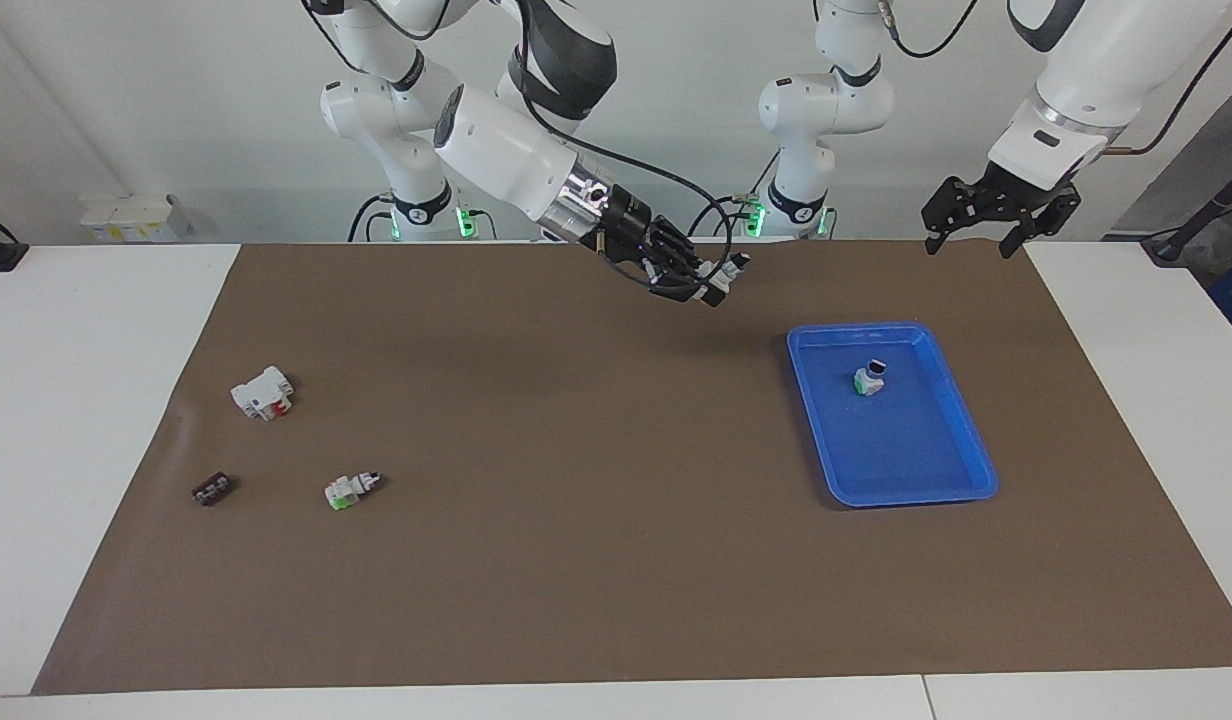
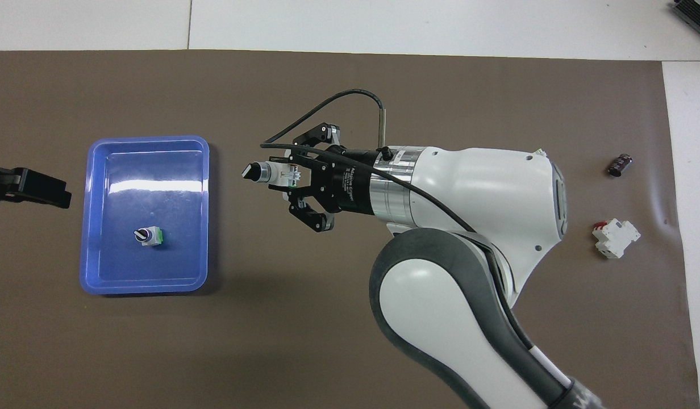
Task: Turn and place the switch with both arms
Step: 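Hold the switch with the right gripper while the left gripper approaches it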
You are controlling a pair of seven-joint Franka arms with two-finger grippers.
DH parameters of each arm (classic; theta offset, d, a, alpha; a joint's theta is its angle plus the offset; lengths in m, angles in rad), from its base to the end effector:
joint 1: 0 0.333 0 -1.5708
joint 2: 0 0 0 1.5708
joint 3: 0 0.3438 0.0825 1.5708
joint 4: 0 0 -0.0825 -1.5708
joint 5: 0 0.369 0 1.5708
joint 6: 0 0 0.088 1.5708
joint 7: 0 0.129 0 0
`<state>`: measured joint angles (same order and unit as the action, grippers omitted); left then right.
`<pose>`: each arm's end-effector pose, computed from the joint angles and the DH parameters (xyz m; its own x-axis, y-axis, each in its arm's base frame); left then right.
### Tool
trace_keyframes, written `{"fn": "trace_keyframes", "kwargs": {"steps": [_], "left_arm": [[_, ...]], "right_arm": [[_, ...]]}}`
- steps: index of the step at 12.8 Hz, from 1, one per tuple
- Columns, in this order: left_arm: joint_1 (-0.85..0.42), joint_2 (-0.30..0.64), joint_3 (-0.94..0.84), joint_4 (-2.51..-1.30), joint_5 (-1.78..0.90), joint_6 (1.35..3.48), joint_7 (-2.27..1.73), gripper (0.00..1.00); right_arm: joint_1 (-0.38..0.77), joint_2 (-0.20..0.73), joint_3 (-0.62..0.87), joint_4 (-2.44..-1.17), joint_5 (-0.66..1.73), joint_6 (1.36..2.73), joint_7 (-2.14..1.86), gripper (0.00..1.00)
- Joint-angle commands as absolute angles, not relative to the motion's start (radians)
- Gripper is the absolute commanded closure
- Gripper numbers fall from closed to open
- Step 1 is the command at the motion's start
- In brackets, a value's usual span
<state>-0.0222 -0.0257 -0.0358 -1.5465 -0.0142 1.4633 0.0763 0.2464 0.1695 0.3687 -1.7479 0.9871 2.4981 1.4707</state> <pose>0.5175 -0.0323 0.6458 0.9892 -0.1352 -0.0563 -0.1345 -0.9908 0.0176 0.5433 0.3701 0.5609 0.1596 -0.5810 -0.7981 -0.9616 0.0915 -0.2589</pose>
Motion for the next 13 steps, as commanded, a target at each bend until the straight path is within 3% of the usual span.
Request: {"fn": "trace_keyframes", "kwargs": {"steps": [1,13], "left_arm": [[-0.032,-0.055,-0.037,-1.557,-0.001,1.476,0.075,0.0],[-0.037,-0.06,-0.048,-1.574,-0.058,1.517,0.066,0.0]], "right_arm": [[0.265,0.19,0.373,-1.732,1.006,2.533,1.473,1.0],[0.273,0.19,0.373,-1.732,1.005,2.517,1.477,1.0]]}}
